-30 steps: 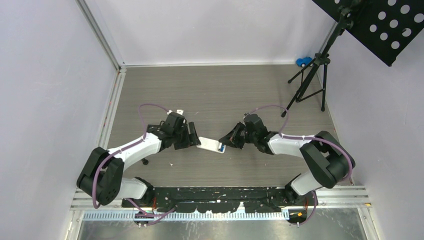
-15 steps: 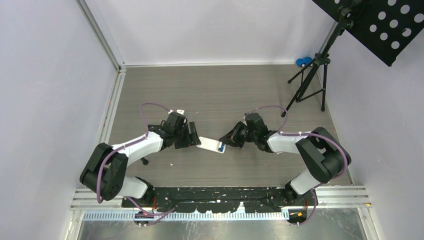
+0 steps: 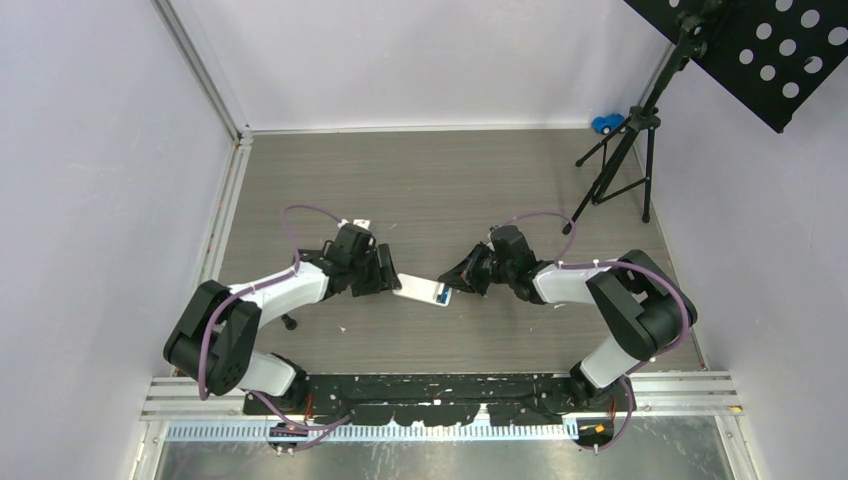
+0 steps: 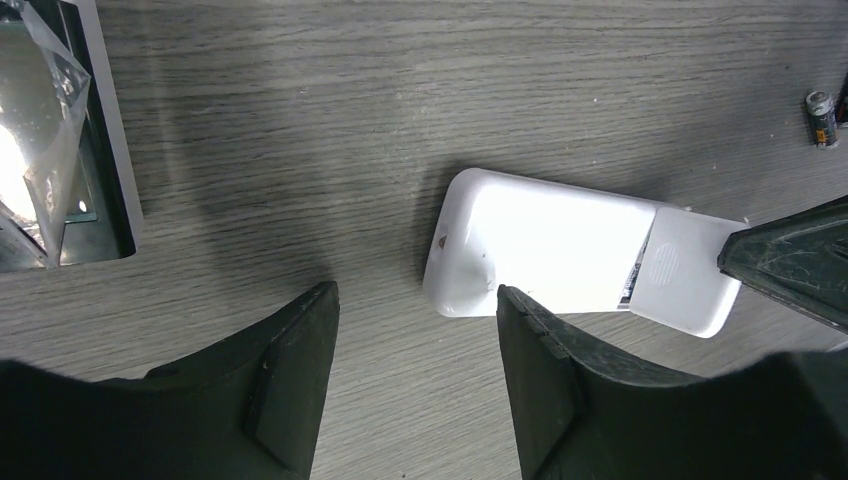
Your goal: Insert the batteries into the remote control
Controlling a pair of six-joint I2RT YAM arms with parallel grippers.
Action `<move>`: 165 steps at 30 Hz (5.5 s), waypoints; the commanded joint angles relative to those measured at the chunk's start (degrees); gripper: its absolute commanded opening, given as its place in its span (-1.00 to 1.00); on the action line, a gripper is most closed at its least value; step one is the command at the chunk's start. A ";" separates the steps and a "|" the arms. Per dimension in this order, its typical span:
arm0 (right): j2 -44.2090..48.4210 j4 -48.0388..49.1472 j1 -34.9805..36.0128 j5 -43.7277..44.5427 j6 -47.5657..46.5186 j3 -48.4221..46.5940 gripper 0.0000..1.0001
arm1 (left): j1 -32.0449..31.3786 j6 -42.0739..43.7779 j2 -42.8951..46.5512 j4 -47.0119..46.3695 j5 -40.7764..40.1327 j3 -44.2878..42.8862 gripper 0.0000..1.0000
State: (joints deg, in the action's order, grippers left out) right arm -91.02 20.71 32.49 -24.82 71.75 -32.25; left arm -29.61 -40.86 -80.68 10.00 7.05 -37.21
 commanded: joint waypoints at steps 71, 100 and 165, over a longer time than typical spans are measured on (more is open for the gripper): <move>8.68 12.10 5.74 12.36 8.11 8.35 -0.99 | 1.09 0.35 -1.69 -8.24 5.95 0.98 0.12; -0.26 17.81 5.92 10.96 7.90 8.76 -0.99 | 1.04 0.34 -2.95 -7.98 5.54 1.49 -0.07; 5.50 -8.90 8.20 16.99 -6.06 -0.09 -0.63 | 1.13 -0.27 -4.17 -7.11 7.28 0.60 -0.26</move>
State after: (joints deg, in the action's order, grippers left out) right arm -84.93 14.72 40.34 -8.99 67.85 -30.13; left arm -28.42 -41.47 -84.01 3.05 13.56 -35.99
